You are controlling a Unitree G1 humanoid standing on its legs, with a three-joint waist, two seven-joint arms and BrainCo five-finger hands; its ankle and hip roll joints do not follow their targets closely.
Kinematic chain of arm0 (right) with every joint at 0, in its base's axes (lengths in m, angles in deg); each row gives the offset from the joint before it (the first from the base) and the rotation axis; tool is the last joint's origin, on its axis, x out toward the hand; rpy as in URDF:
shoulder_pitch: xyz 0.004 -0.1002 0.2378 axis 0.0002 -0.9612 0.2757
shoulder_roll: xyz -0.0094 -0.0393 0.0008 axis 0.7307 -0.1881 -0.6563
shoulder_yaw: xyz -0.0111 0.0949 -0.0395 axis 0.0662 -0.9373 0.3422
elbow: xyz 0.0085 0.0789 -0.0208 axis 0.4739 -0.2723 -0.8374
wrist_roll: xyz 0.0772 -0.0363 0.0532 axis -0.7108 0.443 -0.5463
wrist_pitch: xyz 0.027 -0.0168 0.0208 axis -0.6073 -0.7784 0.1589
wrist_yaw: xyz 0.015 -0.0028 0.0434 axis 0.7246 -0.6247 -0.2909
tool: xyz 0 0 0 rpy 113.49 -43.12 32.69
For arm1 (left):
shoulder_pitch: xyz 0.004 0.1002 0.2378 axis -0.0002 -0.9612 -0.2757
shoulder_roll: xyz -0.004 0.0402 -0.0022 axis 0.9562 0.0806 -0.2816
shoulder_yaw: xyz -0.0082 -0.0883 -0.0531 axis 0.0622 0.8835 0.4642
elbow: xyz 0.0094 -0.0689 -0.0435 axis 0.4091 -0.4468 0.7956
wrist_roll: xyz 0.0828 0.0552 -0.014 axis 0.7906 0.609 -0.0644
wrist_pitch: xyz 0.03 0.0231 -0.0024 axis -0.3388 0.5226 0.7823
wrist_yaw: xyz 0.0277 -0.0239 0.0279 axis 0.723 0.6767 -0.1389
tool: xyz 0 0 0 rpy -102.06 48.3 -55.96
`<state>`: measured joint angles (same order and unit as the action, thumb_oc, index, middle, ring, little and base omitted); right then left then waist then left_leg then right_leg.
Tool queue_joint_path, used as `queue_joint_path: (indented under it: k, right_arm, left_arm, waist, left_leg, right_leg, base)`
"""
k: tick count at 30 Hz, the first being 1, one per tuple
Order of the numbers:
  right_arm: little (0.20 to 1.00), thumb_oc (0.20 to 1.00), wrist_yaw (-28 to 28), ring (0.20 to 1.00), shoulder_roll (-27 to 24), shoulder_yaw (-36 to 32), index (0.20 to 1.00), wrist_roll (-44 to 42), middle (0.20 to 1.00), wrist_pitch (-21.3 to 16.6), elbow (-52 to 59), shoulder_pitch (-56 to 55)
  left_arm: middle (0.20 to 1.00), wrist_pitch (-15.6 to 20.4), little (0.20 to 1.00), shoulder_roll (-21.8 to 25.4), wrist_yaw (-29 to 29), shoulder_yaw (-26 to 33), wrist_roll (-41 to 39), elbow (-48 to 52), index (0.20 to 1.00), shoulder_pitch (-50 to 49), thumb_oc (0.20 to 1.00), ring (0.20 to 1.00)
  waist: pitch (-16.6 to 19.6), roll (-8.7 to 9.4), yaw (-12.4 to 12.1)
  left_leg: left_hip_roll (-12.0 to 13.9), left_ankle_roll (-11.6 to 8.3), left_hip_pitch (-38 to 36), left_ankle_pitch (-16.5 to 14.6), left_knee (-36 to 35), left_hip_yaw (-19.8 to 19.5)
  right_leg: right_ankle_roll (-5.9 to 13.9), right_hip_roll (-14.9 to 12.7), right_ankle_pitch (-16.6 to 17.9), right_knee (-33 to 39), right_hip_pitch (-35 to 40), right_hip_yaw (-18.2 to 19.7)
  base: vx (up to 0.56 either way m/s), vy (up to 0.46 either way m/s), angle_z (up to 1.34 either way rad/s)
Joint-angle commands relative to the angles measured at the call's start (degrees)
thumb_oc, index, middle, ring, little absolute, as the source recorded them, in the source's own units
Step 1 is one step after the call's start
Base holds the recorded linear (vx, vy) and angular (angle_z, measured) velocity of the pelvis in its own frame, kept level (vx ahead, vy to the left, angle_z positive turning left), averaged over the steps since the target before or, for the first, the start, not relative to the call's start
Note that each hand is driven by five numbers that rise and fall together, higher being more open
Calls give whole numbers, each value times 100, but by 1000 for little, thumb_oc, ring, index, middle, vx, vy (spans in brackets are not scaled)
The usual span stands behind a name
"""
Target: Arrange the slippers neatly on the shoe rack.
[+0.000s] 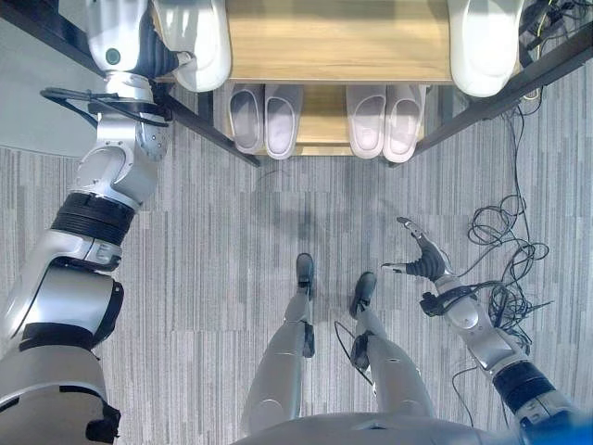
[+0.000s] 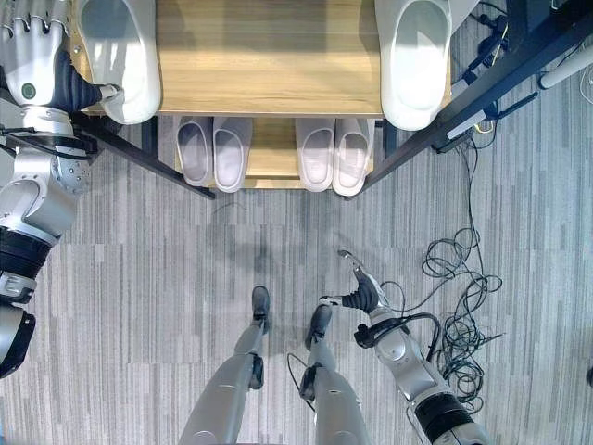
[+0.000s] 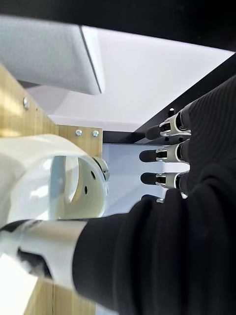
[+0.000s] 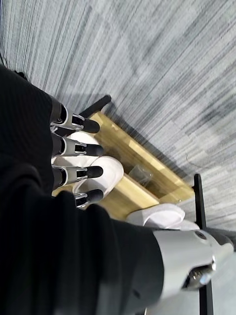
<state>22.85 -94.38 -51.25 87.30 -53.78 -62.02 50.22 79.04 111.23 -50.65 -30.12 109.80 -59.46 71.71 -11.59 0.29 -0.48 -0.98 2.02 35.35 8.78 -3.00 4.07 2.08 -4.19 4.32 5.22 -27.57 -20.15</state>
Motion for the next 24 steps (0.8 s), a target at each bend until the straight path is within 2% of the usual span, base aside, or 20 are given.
queue_joint_path:
  k: [1,5,12,17,19,24]
  right_arm:
    - [1000,1000,-130,1000,-48,-54,1000,24,1000,-105,115,-98]
    - [1000,1000,-163,1000,-101,46,1000,16,1000,-83,-58,41]
    - [1000,1000,-149,1000,-162,62,1000,22,1000,-118,-60,11]
    - [1000,1000,-143,1000,-197,22,1000,-1,1000,-156,-20,-86]
    - [1000,1000,-118,1000,-151,-42,1000,-11,1000,-148,8,-210]
    - [1000,1000,-90,1000,-66,-73,1000,-29,1000,-112,-1,-308]
  left_arm:
    - [1000,393,1000,-187,-21,-79,-253,-63,1000,-95,1000,1000]
    - [1000,679,1000,-314,-86,-355,-453,129,1000,3,1000,1000]
    - [1000,772,1000,-458,-149,-500,-509,174,1000,83,1000,1000]
    - [1000,650,1000,-337,-115,-586,-280,254,1000,257,1000,1000]
    - [1000,461,1000,-38,-54,-509,-143,237,1000,479,1000,1000]
    - [1000,199,1000,235,74,-308,-182,12,1000,735,1000,1000]
  waist:
    - [215,42,30]
    - [197,-70,0]
    - [241,-125,52]
    - [311,-143,77]
    - [365,-133,70]
    - [389,-117,43]
  left_leg:
    - [-342,-439,-166,-595,-200,-123]
    - [-338,-425,-149,-568,-200,-82]
    - [-353,-402,-115,-557,-200,-68]
    - [-363,-392,-136,-568,-200,-110]
    - [-377,-385,-142,-582,-200,-156]
    - [-395,-376,-160,-592,-200,-212]
  right_leg:
    - [1091,-766,301,-22,293,-556]
    - [1076,-780,278,-22,269,-598]
    - [1063,-789,261,-22,196,-588]
    - [1058,-790,243,-22,190,-568]
    - [1060,-803,232,-22,187,-555]
    - [1052,-807,227,-22,191,-533]
  base:
    - [0,0,0]
    - [0,0,0]
    - [-8,-15,-4]
    - [0,-4,-1]
    - [6,-16,1]
    - [1,-12,5]
